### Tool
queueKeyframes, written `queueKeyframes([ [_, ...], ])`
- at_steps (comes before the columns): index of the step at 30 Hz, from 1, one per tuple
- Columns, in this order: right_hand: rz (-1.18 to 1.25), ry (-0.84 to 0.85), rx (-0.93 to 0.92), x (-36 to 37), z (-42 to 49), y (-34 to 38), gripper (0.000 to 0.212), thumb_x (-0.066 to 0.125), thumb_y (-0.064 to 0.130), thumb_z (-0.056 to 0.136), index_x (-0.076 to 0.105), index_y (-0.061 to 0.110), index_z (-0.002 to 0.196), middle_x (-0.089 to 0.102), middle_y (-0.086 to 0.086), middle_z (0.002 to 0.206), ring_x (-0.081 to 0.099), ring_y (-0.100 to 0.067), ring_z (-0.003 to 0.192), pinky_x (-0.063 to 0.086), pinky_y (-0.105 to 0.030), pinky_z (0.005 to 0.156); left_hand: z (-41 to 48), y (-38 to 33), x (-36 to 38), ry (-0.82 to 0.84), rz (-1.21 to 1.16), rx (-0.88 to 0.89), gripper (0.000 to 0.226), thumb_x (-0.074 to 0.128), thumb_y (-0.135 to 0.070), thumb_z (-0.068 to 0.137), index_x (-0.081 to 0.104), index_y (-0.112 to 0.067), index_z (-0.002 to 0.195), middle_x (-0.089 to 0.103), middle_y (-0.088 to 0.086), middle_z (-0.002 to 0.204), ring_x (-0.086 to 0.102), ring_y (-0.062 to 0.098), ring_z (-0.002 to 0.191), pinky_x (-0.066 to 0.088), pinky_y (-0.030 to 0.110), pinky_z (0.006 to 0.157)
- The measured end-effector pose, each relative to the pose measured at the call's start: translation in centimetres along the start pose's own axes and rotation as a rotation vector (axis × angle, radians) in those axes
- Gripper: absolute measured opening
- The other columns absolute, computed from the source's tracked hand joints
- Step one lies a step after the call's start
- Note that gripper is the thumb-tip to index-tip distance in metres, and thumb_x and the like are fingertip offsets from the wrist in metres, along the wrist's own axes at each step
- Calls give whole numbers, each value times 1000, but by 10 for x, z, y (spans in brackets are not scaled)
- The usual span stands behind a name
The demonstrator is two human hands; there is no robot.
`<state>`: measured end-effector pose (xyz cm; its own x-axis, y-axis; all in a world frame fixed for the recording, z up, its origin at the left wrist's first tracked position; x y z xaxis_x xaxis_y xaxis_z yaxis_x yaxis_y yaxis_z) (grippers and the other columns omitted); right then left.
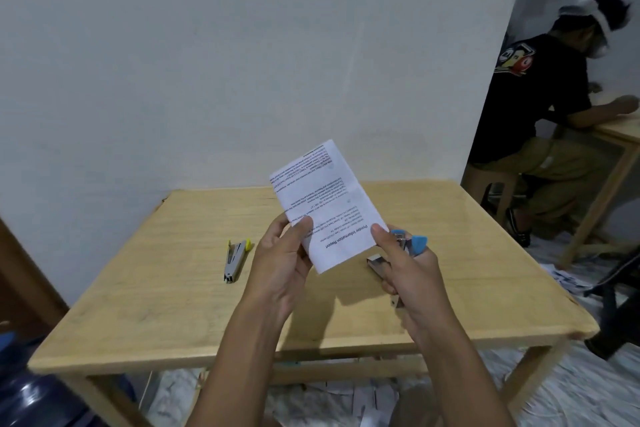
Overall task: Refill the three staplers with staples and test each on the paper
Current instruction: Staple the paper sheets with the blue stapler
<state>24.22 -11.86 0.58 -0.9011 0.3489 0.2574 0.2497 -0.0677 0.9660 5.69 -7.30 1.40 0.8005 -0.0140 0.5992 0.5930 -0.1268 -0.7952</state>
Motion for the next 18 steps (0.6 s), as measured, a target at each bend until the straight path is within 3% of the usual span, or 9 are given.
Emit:
queueKeyframes([
  [3, 56, -36, 18, -3, 3, -4, 11, 72, 25, 89, 73, 16, 97, 54, -2, 63, 33, -9, 44, 26, -22, 41, -3, 1, 5, 64, 13, -10, 33, 65, -12, 89, 59, -8, 122, 72, 12, 117, 66, 32, 112, 50, 50, 100],
  [7, 66, -42, 23, 1, 3, -11, 11, 73, 26, 88, 72, 16, 94, 53, -3, 63, 33, -10, 44, 27, -21, 40, -15, 20, 18, 160, 97, -84, 31, 63, -13, 91, 63, -11, 122, 73, 11, 114, 72, 25, 101, 61, 37, 78],
  [11, 41, 11, 54, 3, 5, -20, 11, 72, 27, 89, 73, 20, 97, 47, 4, 55, 30, -8, 43, 26, -23, 43, -13, 26, 11, 131, 136, -95, 33, 64, -12, 89, 64, -8, 122, 74, 12, 112, 71, 29, 102, 59, 40, 84],
  [14, 29, 66, 62, 7, 3, -21, 14, 72, 26, 88, 75, 21, 101, 48, -3, 62, 29, -10, 45, 22, -26, 45, -9, 22, 7, 122, 128, -84, 32, 66, -12, 88, 65, -9, 119, 74, 11, 110, 72, 27, 98, 60, 38, 78],
  [18, -12, 24, -16, 7, 1, -17, 14, 70, 24, 90, 73, 20, 103, 52, 11, 53, 31, -9, 46, 29, -21, 40, -11, 34, 6, 72, 125, -86, 33, 74, -13, 81, 68, -14, 113, 76, 9, 105, 73, 20, 87, 60, 34, 69],
])
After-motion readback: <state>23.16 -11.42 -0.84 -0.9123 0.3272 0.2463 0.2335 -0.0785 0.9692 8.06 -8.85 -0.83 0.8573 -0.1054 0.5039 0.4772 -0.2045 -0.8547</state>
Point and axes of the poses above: each hand's wrist, its own z-axis towards the middle knuckle, its own x-axis out of the palm, y = z × x, the point moved 10 cm from there along z, towards the middle knuckle
